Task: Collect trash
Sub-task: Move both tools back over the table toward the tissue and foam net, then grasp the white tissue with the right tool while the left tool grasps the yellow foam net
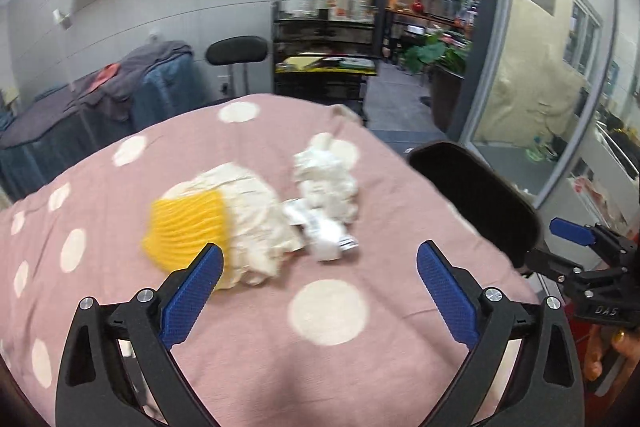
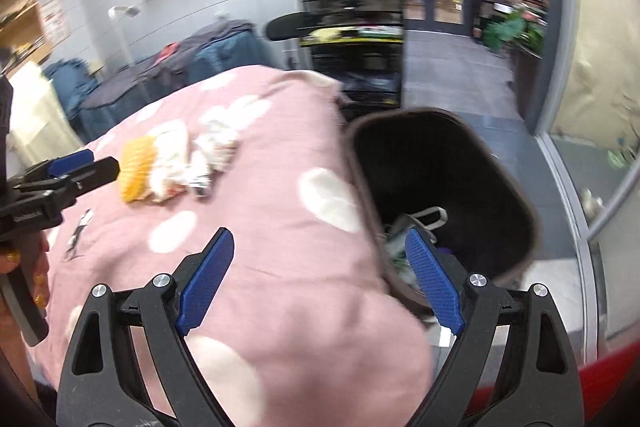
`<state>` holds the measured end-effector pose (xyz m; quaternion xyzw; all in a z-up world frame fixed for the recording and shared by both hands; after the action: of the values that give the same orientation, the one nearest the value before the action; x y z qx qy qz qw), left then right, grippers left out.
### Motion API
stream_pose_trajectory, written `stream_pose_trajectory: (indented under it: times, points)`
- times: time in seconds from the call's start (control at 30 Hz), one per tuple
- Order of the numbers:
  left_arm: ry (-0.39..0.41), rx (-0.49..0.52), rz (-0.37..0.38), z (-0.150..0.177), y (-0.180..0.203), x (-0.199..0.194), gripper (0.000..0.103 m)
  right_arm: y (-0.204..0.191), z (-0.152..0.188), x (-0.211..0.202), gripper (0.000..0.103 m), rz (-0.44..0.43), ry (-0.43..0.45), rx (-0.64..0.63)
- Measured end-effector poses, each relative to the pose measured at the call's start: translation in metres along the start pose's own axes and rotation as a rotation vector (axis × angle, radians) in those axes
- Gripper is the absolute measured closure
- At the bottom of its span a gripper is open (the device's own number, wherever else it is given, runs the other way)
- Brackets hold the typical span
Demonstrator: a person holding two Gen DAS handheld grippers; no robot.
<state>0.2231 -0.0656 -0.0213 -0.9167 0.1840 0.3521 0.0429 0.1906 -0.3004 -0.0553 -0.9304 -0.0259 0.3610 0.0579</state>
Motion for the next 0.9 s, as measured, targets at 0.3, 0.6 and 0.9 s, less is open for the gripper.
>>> stream_pose_trajectory:
  times: [0.3,0.6,0.9]
  points:
    - [-0.058,-0.134,-0.11,0.022,-0.077,0.001,0.007,-0.069,-0.022,0.028,0.016,-0.117,-0.048,-0.109]
    - [-0.09,-0.196,-0.162,0.039,-0.116,-0.01,0.007,-0.115,-0.038,0.064,0.016,-0.175,-0.118,-0.17]
    - [-0.11,-0.198,-0.099,0.039,-0.124,0.002,0.007,-0.133,-0.063,0.106,0.016,-0.146,-0.158,-0.208]
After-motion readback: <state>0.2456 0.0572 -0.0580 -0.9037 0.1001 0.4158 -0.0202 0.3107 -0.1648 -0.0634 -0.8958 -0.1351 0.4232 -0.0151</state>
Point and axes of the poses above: each gripper's, at about its wrist camera, not at the fingertips, and x roughly the way its jaws point, y to its right, z to its underside, the point moved 2 cm from there along x, roughly the way its jaws point, and after that the axes turned 1 degree about z, right-handed, at the moved point
